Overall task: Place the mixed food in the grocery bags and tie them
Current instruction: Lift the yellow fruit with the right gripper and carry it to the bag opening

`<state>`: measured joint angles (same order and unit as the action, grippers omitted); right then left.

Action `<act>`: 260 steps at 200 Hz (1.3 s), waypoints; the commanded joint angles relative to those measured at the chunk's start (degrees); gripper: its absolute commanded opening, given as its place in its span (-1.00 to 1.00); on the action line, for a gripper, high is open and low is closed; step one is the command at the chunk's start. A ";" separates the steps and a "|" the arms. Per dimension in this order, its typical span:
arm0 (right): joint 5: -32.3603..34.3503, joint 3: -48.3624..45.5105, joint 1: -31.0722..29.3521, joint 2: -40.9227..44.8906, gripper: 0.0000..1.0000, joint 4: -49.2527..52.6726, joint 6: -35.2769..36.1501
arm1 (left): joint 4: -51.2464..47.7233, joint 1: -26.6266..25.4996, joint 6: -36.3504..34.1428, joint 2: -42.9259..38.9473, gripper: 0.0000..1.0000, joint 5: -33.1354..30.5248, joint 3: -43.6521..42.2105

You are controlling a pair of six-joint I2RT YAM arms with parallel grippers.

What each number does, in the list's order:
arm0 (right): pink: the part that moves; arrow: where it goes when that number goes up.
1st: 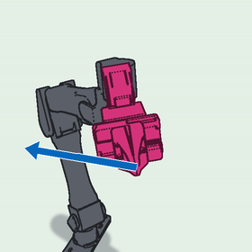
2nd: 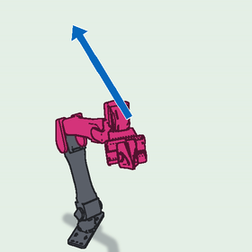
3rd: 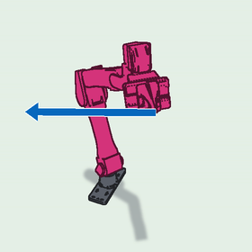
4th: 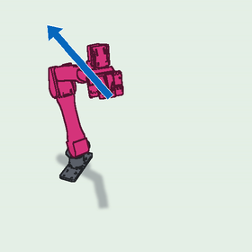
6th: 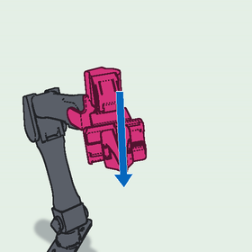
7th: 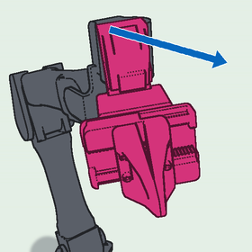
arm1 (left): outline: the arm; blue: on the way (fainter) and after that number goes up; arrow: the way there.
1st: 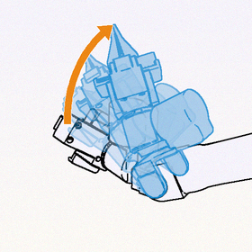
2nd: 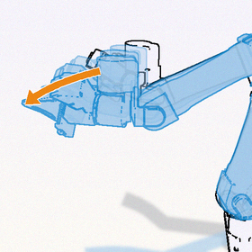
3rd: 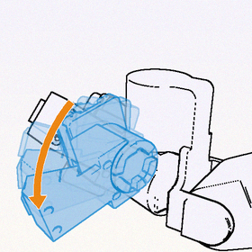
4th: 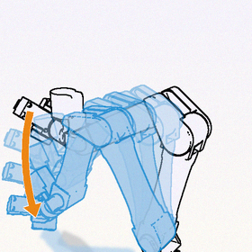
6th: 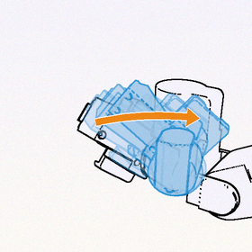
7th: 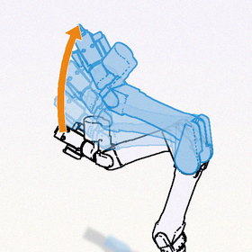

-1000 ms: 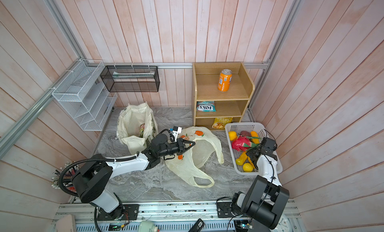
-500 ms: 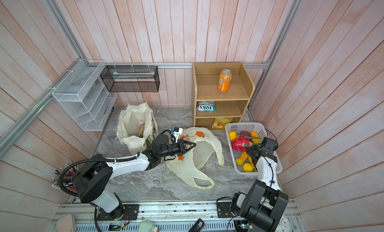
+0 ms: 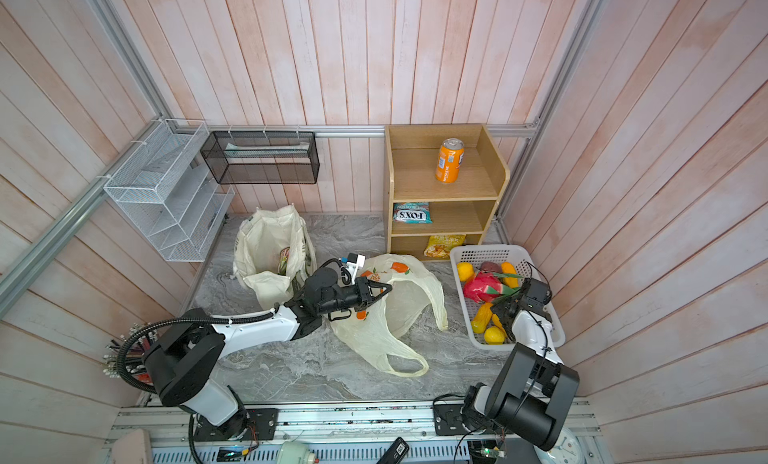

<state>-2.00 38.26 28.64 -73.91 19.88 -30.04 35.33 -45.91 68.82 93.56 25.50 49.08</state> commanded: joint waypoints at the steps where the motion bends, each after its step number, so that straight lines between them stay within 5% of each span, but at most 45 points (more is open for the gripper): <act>1: -0.71 -0.35 0.01 1.06 0.23 0.94 -0.28 | 0.26 -0.19 -0.34 0.83 -1.00 -0.27 1.52; 53: -4.32 -0.09 0.01 6.58 -0.19 1.30 -1.92 | 0.09 -0.32 -0.28 0.91 -1.00 -0.23 1.72; 137: -19.19 6.26 -1.18 16.79 -0.22 3.04 -9.06 | -1.99 -0.60 -1.16 1.10 -1.00 -0.09 3.11; 196: -30.18 10.99 -12.87 25.20 -0.22 2.54 -13.15 | -5.98 -0.61 -2.35 0.86 -1.00 -1.05 4.67; 260: -40.01 -0.81 -26.07 34.66 -0.21 -4.51 -18.21 | -10.60 -0.76 -3.97 1.63 -1.00 -2.03 7.93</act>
<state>-36.91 41.50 6.28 -41.45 17.87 -45.76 26.74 -46.41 66.76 94.43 24.67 54.48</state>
